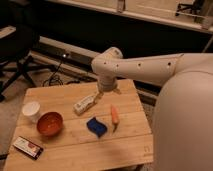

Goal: Place the white sponge in the ceramic bowl

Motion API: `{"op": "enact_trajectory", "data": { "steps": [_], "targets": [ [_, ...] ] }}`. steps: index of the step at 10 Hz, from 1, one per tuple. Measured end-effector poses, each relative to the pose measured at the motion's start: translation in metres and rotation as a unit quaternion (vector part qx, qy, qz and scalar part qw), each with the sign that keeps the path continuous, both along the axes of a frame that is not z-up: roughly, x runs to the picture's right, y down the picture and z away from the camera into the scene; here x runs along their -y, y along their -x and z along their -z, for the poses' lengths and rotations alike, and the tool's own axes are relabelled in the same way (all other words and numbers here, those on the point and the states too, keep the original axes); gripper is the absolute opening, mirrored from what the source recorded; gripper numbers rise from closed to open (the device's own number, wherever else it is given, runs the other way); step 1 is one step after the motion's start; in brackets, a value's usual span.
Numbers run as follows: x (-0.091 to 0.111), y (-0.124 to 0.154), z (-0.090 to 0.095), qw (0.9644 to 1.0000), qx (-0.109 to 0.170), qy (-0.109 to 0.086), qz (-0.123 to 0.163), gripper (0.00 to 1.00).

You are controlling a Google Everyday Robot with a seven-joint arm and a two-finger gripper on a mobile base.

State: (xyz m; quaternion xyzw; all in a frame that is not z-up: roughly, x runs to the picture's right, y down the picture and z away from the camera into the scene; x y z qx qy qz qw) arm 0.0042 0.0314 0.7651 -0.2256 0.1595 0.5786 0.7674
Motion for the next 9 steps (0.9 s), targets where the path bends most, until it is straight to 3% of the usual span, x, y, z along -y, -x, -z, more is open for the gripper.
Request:
{"op": "enact_trajectory", "data": {
  "steps": [6,8,9],
  "targets": [
    [0.000,0.000,0.000,1.0000,0.002,0.000,0.001,0.80],
    [-0.016,0.011,0.000,0.9994,0.024,0.023,0.008,0.80],
    [-0.043,0.035,0.002,0.9963,0.062,0.054,0.023,0.80]
  ]
}}
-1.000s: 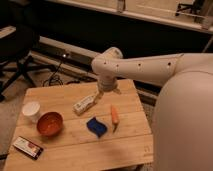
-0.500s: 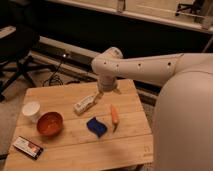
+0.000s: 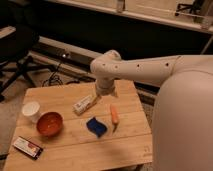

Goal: Place the white sponge in the ceramic bowl

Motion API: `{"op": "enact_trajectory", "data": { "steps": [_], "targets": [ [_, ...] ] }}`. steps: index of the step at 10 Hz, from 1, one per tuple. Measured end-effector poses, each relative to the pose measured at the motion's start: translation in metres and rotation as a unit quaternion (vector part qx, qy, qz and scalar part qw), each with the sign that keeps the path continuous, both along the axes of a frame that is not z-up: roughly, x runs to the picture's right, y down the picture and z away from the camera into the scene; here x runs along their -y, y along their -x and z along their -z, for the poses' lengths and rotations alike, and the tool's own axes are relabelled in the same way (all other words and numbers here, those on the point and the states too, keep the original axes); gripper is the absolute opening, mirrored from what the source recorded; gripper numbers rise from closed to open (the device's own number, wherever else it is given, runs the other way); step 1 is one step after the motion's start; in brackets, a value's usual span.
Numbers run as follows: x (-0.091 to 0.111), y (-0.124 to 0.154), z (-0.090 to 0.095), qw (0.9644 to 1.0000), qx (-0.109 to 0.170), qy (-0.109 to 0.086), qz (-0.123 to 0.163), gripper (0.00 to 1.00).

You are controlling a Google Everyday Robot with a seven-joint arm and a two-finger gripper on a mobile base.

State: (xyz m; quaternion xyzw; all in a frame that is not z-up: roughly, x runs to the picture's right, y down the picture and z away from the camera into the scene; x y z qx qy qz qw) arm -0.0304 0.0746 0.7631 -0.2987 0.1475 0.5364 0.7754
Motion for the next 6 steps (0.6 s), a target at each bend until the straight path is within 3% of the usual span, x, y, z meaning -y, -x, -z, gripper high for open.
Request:
{"op": "enact_trajectory", "data": {
  "steps": [2,4,6],
  "targets": [
    [-0.038,0.023,0.002,0.9980,0.049,0.035,0.020,0.80],
    [-0.069,0.031,0.002,0.9947,0.077,0.055,0.041,0.80],
    [-0.090,0.031,-0.005,0.9932,0.081,0.050,0.068,0.80]
  ]
}}
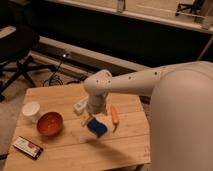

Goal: Place the white sponge in the ceramic bowl

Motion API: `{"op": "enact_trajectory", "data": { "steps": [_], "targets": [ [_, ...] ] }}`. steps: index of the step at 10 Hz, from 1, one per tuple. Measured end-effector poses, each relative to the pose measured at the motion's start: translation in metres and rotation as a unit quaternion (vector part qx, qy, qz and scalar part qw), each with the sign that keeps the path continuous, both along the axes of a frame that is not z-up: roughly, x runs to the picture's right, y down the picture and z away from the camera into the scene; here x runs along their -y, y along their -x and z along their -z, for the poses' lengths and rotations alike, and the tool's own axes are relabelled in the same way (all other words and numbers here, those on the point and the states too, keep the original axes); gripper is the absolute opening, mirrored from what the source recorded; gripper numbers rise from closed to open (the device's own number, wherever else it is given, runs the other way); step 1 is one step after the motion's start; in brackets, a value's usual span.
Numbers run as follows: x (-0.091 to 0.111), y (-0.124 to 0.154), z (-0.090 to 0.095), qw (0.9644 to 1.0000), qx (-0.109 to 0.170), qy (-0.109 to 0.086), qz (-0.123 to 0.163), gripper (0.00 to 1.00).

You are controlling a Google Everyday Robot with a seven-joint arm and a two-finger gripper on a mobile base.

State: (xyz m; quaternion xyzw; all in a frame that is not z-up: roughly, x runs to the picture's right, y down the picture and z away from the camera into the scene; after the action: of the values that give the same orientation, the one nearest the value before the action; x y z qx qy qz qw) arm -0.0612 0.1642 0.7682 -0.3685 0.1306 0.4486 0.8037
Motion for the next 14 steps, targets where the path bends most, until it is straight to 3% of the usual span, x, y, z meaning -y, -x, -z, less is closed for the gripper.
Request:
{"op": "enact_trajectory", "data": {
  "steps": [3,5,6,9,12,14],
  "targets": [
    [-0.030,0.006,-0.010,0.9986,0.008,-0.039,0.036,0.80],
    [-0.050,0.017,-0.014,0.9942,0.013,-0.086,0.063,0.80],
    [-0.059,0.020,-0.017,0.9925,0.012,-0.100,0.069,0.80],
    [-0.059,0.027,-0.032,0.9874,-0.005,-0.141,0.072,0.80],
    [-0.045,0.025,-0.046,0.9839,-0.025,-0.162,0.071,0.80],
    [-0.055,0.027,-0.058,0.9861,-0.023,-0.147,0.074,0.80]
  ]
}}
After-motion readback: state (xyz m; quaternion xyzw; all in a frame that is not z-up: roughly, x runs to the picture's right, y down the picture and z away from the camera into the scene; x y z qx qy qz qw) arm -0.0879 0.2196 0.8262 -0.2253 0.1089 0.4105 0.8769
